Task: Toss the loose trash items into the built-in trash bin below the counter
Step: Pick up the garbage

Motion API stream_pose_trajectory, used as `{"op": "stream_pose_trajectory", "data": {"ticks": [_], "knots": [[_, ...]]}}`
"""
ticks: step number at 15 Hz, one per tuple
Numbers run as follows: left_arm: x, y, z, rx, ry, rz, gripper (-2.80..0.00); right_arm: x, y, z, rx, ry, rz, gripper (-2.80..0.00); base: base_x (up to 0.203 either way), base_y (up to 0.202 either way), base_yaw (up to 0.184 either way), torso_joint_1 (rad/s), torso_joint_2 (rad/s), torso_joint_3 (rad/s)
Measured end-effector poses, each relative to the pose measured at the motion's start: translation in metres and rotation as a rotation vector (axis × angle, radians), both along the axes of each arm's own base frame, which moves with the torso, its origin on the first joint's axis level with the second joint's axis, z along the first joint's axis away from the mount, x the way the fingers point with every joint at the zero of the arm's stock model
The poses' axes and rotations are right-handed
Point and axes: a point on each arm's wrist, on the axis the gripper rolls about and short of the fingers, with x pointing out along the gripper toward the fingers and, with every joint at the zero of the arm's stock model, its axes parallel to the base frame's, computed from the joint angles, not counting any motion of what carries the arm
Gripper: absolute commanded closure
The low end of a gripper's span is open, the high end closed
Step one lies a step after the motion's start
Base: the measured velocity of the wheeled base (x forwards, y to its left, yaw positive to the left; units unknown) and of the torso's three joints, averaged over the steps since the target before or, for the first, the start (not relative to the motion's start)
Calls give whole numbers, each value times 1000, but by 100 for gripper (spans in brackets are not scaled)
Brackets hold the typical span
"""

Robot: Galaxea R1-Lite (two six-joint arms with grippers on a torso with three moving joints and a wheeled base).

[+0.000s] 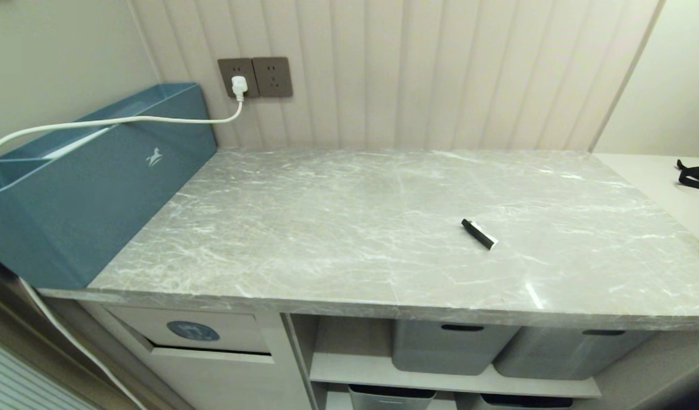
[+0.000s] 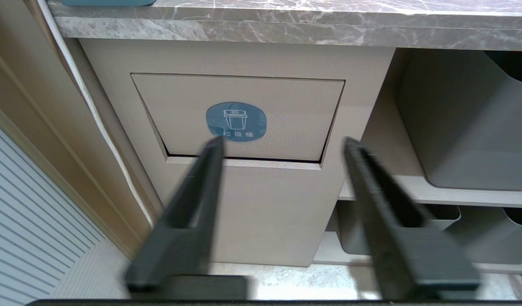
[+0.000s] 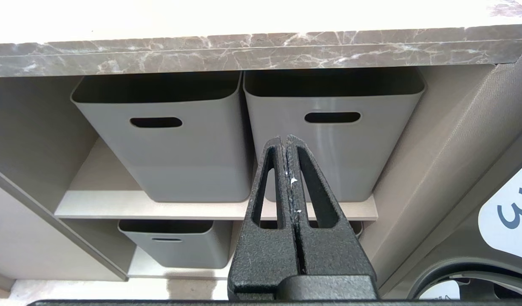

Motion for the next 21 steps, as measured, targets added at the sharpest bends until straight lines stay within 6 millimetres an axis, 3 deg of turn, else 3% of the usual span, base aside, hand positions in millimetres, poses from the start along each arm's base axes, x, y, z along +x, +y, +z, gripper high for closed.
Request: {"op": "stream_pose_trajectory", "data": {"ticks": [11,14,16,18,21], "knots": [[-1,0,4,-39,-7,6,0,0,0,0,0,0,0,0,0,0,0,0,0,0],[-10,0,53,-75,-112,-17,0,0,0,0,0,0,0,0,0,0,0,0,0,0],[-3,0,107,-132,-124,-88,0,0,0,0,0,0,0,0,0,0,0,0,0,0],[21,-2,155,-217,-78,-205,0,0,0,0,0,0,0,0,0,0,0,0,0,0],[87,-15,214,-372,39,-407,0,0,0,0,0,0,0,0,0,0,0,0,0,0]]}}
